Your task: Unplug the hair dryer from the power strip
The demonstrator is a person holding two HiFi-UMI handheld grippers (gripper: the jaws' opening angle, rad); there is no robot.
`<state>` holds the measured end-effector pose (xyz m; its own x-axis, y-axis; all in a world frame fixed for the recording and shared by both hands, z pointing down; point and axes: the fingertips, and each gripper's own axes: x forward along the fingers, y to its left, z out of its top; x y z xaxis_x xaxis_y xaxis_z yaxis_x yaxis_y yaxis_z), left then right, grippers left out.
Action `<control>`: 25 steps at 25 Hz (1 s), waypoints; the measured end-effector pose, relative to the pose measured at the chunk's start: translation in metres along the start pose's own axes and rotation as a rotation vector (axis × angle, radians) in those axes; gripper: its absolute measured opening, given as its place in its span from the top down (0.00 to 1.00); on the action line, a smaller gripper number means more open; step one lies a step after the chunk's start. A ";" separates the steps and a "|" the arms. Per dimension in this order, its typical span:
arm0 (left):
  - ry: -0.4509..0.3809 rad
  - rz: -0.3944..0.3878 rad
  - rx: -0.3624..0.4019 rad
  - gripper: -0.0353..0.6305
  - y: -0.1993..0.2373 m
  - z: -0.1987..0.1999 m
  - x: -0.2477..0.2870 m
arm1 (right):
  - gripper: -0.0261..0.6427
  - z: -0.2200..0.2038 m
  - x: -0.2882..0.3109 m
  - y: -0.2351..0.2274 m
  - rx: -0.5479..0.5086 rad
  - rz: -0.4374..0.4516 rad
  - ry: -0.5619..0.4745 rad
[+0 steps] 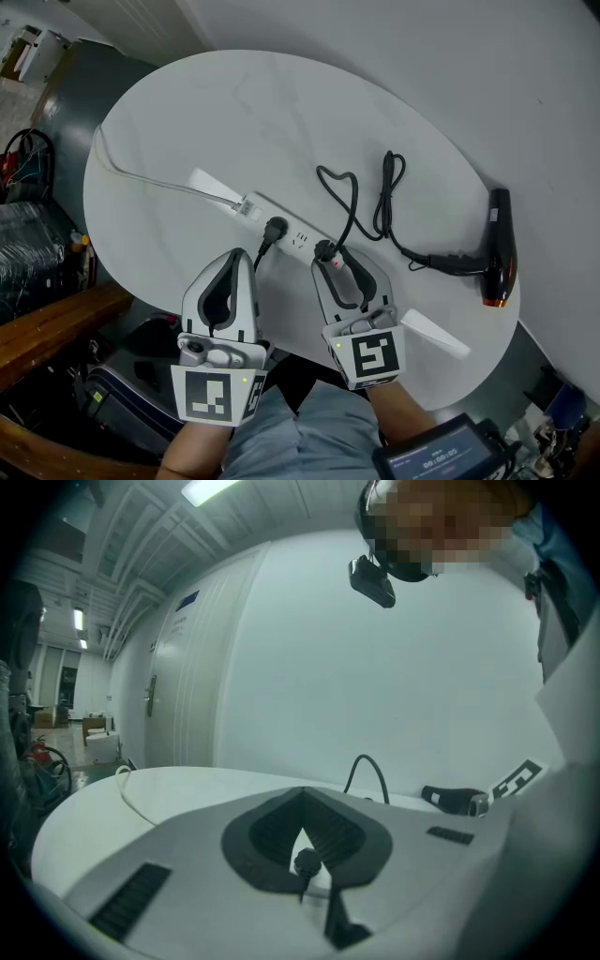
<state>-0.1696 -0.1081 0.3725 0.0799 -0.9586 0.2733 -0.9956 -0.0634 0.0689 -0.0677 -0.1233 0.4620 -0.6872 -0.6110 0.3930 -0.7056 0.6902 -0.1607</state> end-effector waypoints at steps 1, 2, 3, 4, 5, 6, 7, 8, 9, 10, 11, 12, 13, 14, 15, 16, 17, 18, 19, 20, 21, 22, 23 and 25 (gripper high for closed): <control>0.005 0.002 -0.003 0.95 0.001 -0.001 0.001 | 0.73 0.001 0.002 -0.001 -0.008 0.001 -0.007; 0.009 0.005 -0.006 0.95 0.002 -0.002 0.003 | 0.73 0.001 0.004 -0.001 -0.011 0.001 -0.003; 0.011 0.007 -0.010 0.95 0.004 -0.003 0.005 | 0.73 -0.001 0.005 -0.002 -0.008 0.000 0.011; 0.014 0.008 -0.013 0.95 0.005 -0.004 0.006 | 0.73 -0.002 0.007 -0.002 -0.006 0.000 0.021; 0.016 0.010 -0.017 0.95 0.006 -0.005 0.008 | 0.74 -0.002 0.009 -0.003 -0.010 0.002 0.016; 0.017 0.011 -0.020 0.95 0.007 -0.005 0.009 | 0.74 0.000 0.011 -0.003 -0.018 0.005 0.005; 0.018 0.012 -0.022 0.95 0.007 -0.006 0.011 | 0.75 0.001 0.013 -0.003 -0.025 0.008 0.001; 0.019 0.014 -0.025 0.95 0.008 -0.006 0.012 | 0.75 0.001 0.014 -0.003 -0.027 0.008 0.001; 0.019 0.017 -0.028 0.95 0.009 -0.007 0.013 | 0.76 0.000 0.015 -0.003 -0.026 0.008 0.004; 0.020 0.020 -0.030 0.95 0.010 -0.007 0.014 | 0.77 0.000 0.016 -0.004 -0.023 0.007 0.004; 0.023 0.022 -0.033 0.95 0.012 -0.008 0.015 | 0.77 0.000 0.017 -0.004 -0.020 0.008 0.003; 0.025 0.024 -0.035 0.95 0.012 -0.009 0.016 | 0.77 0.001 0.018 -0.004 -0.019 0.009 0.000; 0.028 0.026 -0.036 0.95 0.013 -0.010 0.016 | 0.77 0.002 0.019 -0.003 -0.019 0.010 -0.003; 0.031 0.027 -0.038 0.95 0.014 -0.011 0.017 | 0.78 0.003 0.020 -0.003 -0.020 0.012 -0.005; 0.033 0.028 -0.039 0.95 0.014 -0.012 0.018 | 0.79 0.003 0.020 -0.003 -0.022 0.013 -0.006; 0.034 0.029 -0.040 0.95 0.014 -0.013 0.019 | 0.80 0.004 0.021 -0.003 -0.024 0.014 -0.006; 0.036 0.030 -0.041 0.95 0.014 -0.013 0.020 | 0.80 0.004 0.021 -0.003 -0.025 0.016 -0.006; 0.037 0.030 -0.042 0.95 0.015 -0.014 0.020 | 0.81 0.004 0.022 -0.002 -0.026 0.018 -0.006; 0.038 0.031 -0.043 0.95 0.015 -0.014 0.021 | 0.82 0.004 0.023 -0.002 -0.025 0.020 -0.006; 0.038 0.032 -0.043 0.95 0.015 -0.014 0.021 | 0.82 0.004 0.023 -0.002 -0.022 0.021 -0.007; 0.038 0.032 -0.043 0.95 0.016 -0.013 0.022 | 0.83 0.004 0.023 -0.002 -0.017 0.023 -0.008; 0.038 0.032 -0.043 0.95 0.016 -0.013 0.022 | 0.83 0.005 0.024 -0.002 -0.011 0.025 -0.009; 0.038 0.033 -0.043 0.95 0.016 -0.013 0.022 | 0.83 0.005 0.024 -0.002 -0.005 0.028 -0.011; 0.039 0.032 -0.045 0.95 0.015 -0.014 0.023 | 0.83 0.005 0.024 -0.002 0.003 0.034 -0.014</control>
<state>-0.1825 -0.1268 0.3934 0.0506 -0.9483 0.3133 -0.9946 -0.0193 0.1022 -0.0840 -0.1414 0.4672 -0.7132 -0.5923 0.3748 -0.6822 0.7095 -0.1767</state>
